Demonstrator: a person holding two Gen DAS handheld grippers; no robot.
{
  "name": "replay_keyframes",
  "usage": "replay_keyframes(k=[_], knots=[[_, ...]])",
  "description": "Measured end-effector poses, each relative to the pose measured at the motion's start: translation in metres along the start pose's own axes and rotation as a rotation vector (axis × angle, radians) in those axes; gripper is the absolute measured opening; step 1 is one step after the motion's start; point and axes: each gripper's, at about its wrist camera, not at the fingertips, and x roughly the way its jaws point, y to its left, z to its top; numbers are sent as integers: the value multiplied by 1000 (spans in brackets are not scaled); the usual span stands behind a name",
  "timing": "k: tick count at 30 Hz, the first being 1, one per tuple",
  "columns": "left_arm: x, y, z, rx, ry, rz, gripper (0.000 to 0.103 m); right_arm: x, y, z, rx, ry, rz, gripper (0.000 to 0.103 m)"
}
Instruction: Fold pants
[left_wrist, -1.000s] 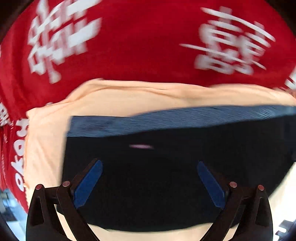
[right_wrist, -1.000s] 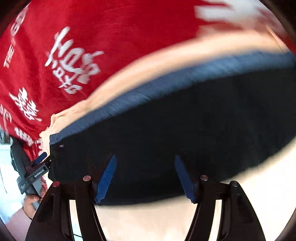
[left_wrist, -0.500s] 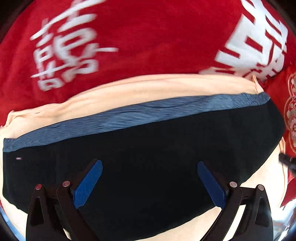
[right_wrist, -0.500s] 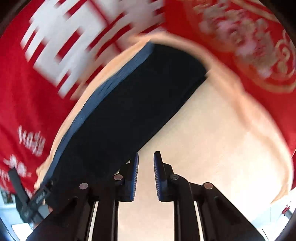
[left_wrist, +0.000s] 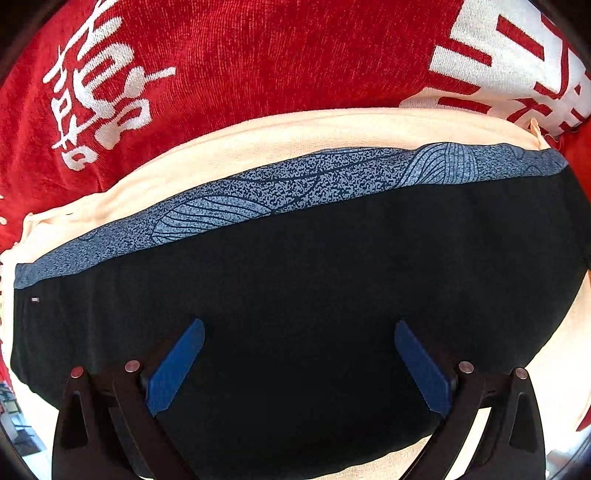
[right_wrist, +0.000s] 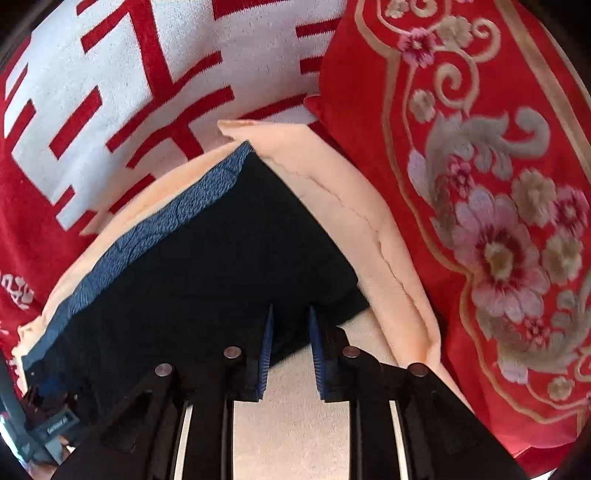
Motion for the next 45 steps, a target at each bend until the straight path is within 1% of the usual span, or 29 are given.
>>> replay_keyframes(k=[2,4,8,11,13,14,15,17,19,21,22,23,24,26,28,29,30,31,33,34,35,37,40,42,44,45], knots=[[4,-5,1,6,-5,11,103,-2,-17,-10,69,28,21,24],[5,-6,-1,2,-6,16,103,-6,-32,-22,112,44,29,25],[4,-7,-5,-8,-17,26,103,-15,-49,-40,160,43,104,25],[1,-15,-12,-1,-32,51,103,-11,-48,-39,171,41,166,25],[0,-17,-12,-8,-28,55,103,-5,-43,-36,189,50,229,27],[0,-17,-12,-11,-25,53,103,-4,-41,-34,198,49,250,30],[-1,-17,-13,-13,-23,50,103,-1,-36,-31,206,45,260,32],[-2,-18,-14,-13,-22,48,103,3,-31,-22,233,24,286,32],[-2,-19,-14,-9,-23,54,103,6,-36,-12,273,13,312,33],[-1,-20,-14,-10,-23,56,103,17,-32,-4,293,31,312,33],[-2,-21,-13,-14,-20,58,103,20,-33,-3,300,49,308,32],[-3,-20,-11,-17,-14,62,103,22,-32,-2,306,51,311,16],[-3,-19,-8,-17,-11,65,103,19,-29,-1,299,40,321,6],[-7,-23,-10,7,-19,55,103,9,-26,-4,247,14,305,6],[-5,-28,-15,32,-31,58,103,12,-23,-8,183,23,261,6],[-4,-27,-16,30,-38,55,103,22,-24,-9,156,50,240,8],[-3,-26,-16,19,-36,46,103,25,-25,-9,154,53,240,13],[-1,-23,-15,3,-25,34,103,24,-28,-9,165,44,257,14],[-1,-21,-14,-11,-8,19,103,17,-29,-8,174,35,256,29],[0,-21,-14,-6,-7,16,103,13,-28,-10,174,29,257,33],[0,-21,-14,-1,-7,17,103,9,-28,-12,177,30,288,36],[1,-22,-13,6,-4,16,103,8,-27,-19,190,48,351,37],[3,-20,-9,-17,23,-6,103,14,-26,-29,209,66,395,38],[-1,-18,-6,-42,35,-6,102,18,-28,-35,235,59,413,38],[-11,-23,-3,-57,11,-35,97,23,-36,-39,284,28,464,38],[-15,-27,0,-59,-4,-52,97,25,-40,-41,299,14,481,38]])
